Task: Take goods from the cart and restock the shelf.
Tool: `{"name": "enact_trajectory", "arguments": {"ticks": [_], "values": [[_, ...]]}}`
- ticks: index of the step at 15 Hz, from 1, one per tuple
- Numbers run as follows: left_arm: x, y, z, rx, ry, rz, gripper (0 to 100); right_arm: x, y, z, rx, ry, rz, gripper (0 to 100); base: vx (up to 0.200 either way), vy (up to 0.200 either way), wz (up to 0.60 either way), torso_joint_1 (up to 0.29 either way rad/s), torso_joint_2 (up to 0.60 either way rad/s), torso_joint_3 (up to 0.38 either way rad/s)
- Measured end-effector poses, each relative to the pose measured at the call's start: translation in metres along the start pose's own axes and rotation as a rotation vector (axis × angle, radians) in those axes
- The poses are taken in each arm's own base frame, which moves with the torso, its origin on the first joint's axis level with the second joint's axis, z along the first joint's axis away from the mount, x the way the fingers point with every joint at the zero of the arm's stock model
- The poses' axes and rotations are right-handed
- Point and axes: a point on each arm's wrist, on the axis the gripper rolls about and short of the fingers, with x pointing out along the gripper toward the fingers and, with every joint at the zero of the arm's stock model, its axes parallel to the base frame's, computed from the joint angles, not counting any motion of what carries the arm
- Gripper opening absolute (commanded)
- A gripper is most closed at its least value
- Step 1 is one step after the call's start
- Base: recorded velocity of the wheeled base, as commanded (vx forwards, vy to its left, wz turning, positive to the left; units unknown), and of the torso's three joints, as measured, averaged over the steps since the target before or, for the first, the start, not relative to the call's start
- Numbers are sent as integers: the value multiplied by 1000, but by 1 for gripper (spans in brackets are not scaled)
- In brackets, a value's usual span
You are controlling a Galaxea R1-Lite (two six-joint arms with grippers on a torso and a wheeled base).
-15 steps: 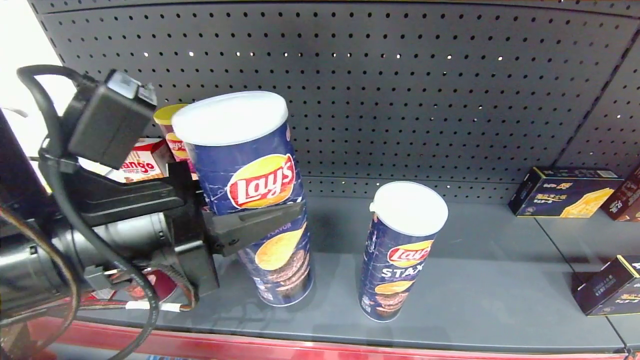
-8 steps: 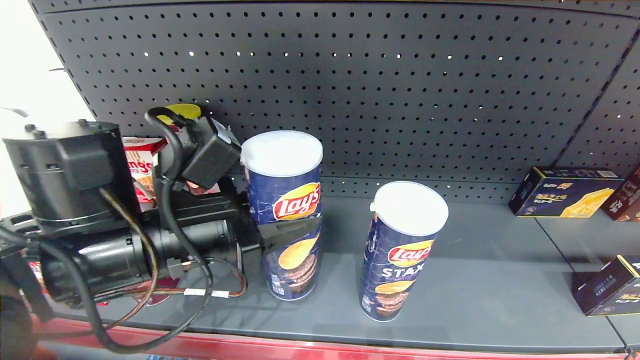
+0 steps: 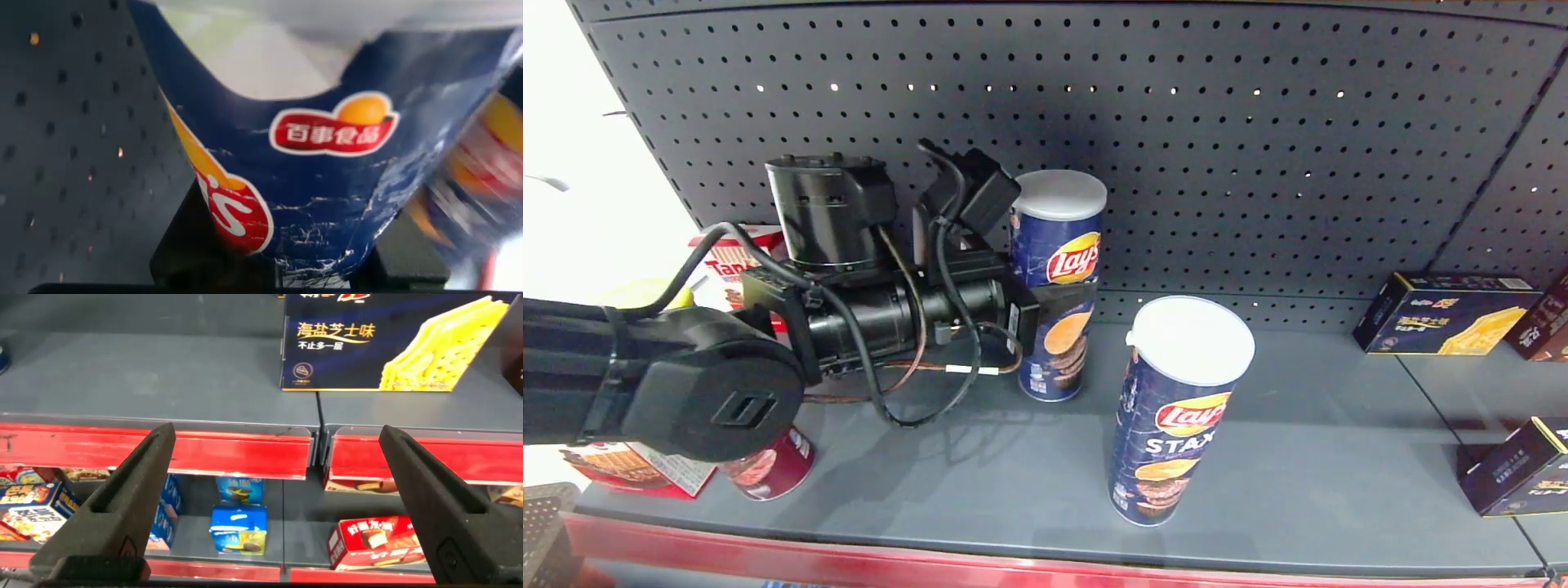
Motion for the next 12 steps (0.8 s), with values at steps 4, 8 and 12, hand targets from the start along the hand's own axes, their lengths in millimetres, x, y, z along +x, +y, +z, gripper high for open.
{"name": "enact_trajectory", "arguments": {"ticks": [4,8,12], "values": [[22,8,-5,7,-19,-2,0,0,0,0,0,0,0,100,0,0,0,0,0,0],[31,12,-6,-29,-75,4,0,0,0,0,0,0,0,100,0,0,0,0,0,0],[41,13,-14,-36,-97,-44,0,0,0,0,0,0,0,100,0,0,0,0,0,0]]}}
